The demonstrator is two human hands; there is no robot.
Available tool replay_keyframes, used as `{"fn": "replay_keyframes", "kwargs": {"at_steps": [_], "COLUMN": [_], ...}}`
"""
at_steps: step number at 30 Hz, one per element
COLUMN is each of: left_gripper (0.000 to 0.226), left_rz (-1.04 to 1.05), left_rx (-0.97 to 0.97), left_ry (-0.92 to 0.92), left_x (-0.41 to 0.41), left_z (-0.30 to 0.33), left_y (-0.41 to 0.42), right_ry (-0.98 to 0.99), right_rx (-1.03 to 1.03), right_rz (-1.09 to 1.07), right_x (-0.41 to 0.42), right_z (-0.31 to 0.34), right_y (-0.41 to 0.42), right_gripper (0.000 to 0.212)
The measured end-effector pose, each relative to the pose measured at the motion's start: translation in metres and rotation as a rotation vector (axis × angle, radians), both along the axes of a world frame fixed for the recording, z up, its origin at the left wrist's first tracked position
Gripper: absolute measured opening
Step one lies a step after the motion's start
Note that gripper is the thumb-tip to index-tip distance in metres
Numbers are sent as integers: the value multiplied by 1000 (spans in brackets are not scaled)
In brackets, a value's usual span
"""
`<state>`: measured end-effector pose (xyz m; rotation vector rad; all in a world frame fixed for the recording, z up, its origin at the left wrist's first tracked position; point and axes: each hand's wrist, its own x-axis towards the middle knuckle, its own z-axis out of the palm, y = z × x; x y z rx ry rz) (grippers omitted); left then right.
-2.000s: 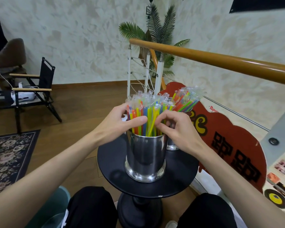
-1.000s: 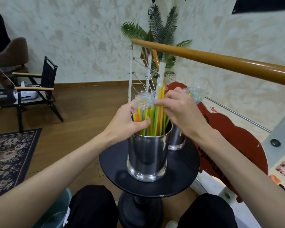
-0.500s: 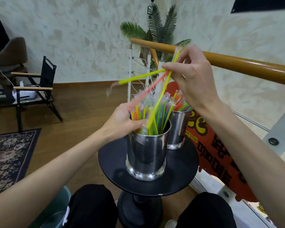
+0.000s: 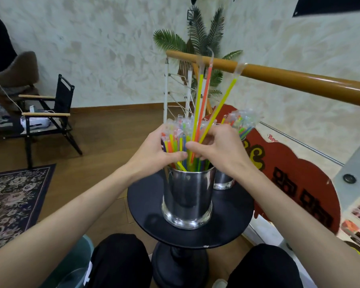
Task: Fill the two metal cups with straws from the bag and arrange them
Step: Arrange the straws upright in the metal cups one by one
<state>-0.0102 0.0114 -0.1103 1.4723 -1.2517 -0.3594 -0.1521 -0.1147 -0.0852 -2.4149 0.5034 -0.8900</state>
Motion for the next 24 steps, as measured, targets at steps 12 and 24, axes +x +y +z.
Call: {"fn": "replay_keyframes", "kwargs": {"at_steps": [12, 24], "left_gripper": [59, 22], "left_rz": [-5, 83], "left_rx": [-57, -118], "left_ry": [198, 90], "left_x": [-2, -4], "left_z": [1, -3], "left_y": [-3, -8], "right_ry": [696, 508], "right_rx": [-188, -17], "right_rz": [43, 327], "right_x": [23, -16], "right_z": [6, 30], "right_y": [3, -10], "right_gripper": [36, 21]}}
